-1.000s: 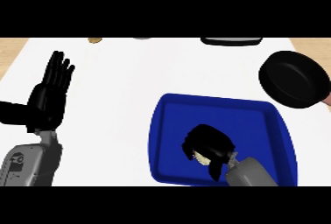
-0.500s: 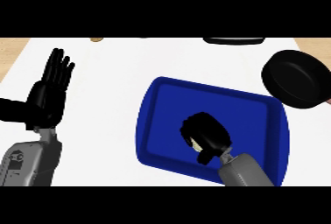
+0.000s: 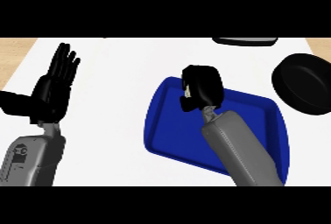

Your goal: Pick the cupcake from the tray and place it in the pot

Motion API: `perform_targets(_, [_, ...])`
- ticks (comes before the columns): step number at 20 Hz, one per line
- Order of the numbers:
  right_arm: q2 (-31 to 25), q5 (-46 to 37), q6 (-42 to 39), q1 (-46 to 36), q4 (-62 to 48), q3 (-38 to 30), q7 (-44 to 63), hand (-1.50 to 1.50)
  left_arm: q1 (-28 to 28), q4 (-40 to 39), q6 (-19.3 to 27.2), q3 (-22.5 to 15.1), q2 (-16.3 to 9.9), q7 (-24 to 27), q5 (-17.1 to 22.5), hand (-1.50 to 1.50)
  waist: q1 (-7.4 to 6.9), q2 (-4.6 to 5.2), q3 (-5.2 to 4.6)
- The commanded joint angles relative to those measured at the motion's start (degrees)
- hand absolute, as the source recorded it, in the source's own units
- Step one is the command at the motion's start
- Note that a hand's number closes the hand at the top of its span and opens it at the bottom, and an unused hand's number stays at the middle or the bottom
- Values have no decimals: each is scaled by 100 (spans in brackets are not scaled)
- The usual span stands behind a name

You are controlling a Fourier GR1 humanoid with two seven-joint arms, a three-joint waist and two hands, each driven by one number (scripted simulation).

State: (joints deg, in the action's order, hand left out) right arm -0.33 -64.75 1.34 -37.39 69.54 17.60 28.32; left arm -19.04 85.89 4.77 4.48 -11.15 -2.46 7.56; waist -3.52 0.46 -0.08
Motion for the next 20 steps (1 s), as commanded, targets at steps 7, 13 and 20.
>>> perform_targets(7, [31, -1413, 844, -1463, -19, -334, 2655, 150, 314, 134, 89, 57, 46, 89, -37, 0, 282, -67, 4])
perform_targets(13, [-628, -1684, 911, -1474, 369, -838, 2640, 150, 300, 335, 107, 106, 22, -137, 17, 0, 356, -62, 9])
perform_targets(20, [-1881, -704, 118, -921, 763, -1907, 1723, 150, 433, 471, 254, -133, 213, -179, -211, 0, 389, -58, 12])
